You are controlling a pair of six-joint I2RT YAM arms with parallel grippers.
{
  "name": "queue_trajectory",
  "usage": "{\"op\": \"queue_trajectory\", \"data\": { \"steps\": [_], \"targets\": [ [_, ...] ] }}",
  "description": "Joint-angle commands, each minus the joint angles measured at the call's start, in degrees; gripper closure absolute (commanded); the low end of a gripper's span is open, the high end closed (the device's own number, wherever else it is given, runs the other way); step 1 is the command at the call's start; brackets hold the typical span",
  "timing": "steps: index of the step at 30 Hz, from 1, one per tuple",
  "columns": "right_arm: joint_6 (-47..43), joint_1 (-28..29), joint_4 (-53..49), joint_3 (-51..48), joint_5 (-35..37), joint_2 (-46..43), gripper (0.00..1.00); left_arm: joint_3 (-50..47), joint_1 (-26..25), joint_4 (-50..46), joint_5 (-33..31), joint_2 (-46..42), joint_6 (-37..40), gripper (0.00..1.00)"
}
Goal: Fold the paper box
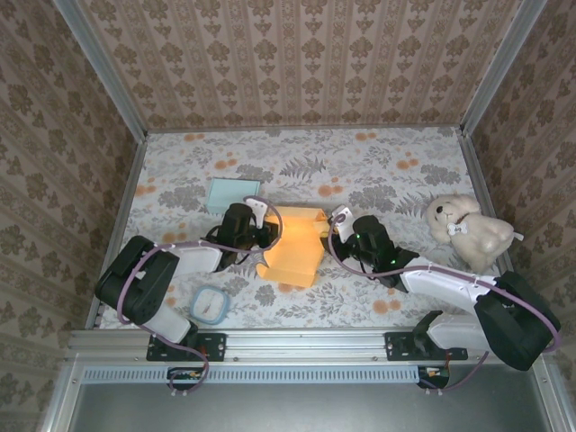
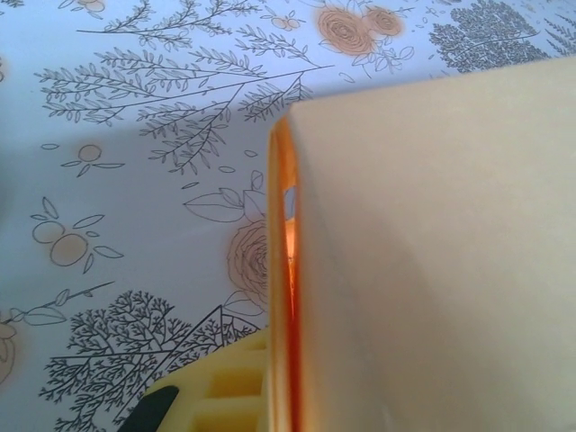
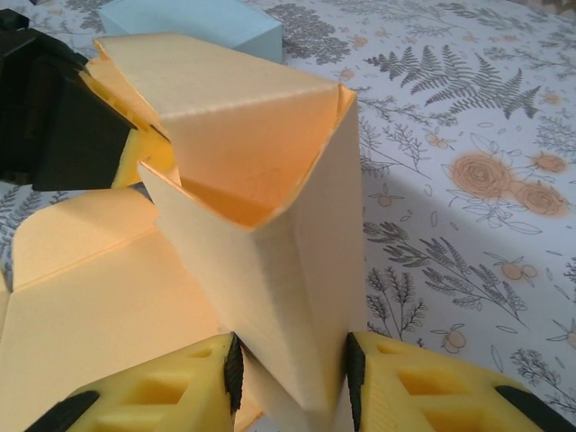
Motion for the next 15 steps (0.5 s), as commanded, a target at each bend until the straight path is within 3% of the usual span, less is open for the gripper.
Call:
{"op": "queue_trajectory", "data": {
  "steps": [1,15],
  "targets": [
    [0.63,0.66,2.52,1.21,4.44,0.19,0.63,1.19,-1.70,0.98,2.56,-0.08,0.53,1.00],
    [3.67,6.37,5.20,6.35,13.70,8.65,0.64,3.31,-3.61,-4.53,-11.61,-0.52,-6.64,1.00]
  ]
}}
